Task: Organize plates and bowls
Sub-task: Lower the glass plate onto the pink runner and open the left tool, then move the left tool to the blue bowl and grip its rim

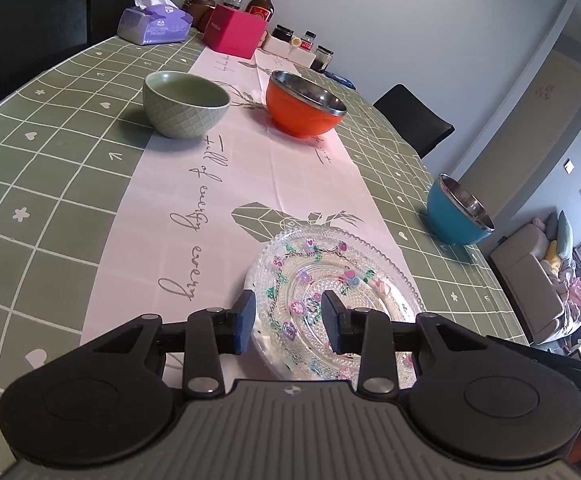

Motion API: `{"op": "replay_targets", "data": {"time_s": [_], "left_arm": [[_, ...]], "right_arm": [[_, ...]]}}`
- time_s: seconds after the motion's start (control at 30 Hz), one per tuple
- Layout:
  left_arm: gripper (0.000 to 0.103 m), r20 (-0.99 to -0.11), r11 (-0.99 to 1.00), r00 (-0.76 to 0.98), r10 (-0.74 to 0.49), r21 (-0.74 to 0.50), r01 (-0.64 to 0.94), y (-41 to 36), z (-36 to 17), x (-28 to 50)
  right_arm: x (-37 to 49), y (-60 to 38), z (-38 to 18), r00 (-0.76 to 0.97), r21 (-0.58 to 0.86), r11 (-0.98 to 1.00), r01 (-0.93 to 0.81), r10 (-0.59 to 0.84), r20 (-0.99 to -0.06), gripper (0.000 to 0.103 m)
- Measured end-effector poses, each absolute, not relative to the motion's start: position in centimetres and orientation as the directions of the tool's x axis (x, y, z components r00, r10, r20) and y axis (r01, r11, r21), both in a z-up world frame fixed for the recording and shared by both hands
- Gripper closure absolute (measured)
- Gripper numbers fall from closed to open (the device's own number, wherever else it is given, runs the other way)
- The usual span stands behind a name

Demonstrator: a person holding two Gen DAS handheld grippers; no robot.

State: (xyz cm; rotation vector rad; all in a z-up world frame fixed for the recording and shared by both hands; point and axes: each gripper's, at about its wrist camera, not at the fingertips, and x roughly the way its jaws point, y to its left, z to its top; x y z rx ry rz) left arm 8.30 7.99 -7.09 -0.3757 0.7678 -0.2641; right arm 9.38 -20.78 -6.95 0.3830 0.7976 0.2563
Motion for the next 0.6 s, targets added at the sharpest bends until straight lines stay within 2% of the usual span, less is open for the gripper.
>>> {"op": "replay_targets", "data": {"time_s": [0.1,0.33,0.43,0.6], "left_arm": [[0.067,-0.625,0.903,0.693,-0.359,-0.420,0.089,8.1,-7.0,8.3],[0.067,-0.629,0.926,0.709,-0.319,-0.367,0.091,8.6,-5.5,8.6],[0.067,-0.635,0.932,0.703,-0.319,-0.346,0.110,8.3,-4.6,9.1],[0.067,-0.650,0.930,0.681,-0.339,-0.340,0.139,6.9,-2.9,10.7]], "right_arm": [[9.4,-21.0,-7.0,0.669,0.443,0.893,-0.077,0.375,-0.641,0.096],[9.2,-22.4,-6.3,0.689,0.456,0.887,-0.066,0.371,-0.622,0.091],[9.5,-23.6,-5.9,0.699,0.443,0.895,-0.052,0.349,-0.624,0.079],[10.5,-25.7,-4.7,0.718,0.409,0.912,-0.028,0.303,-0.626,0.074]]}}
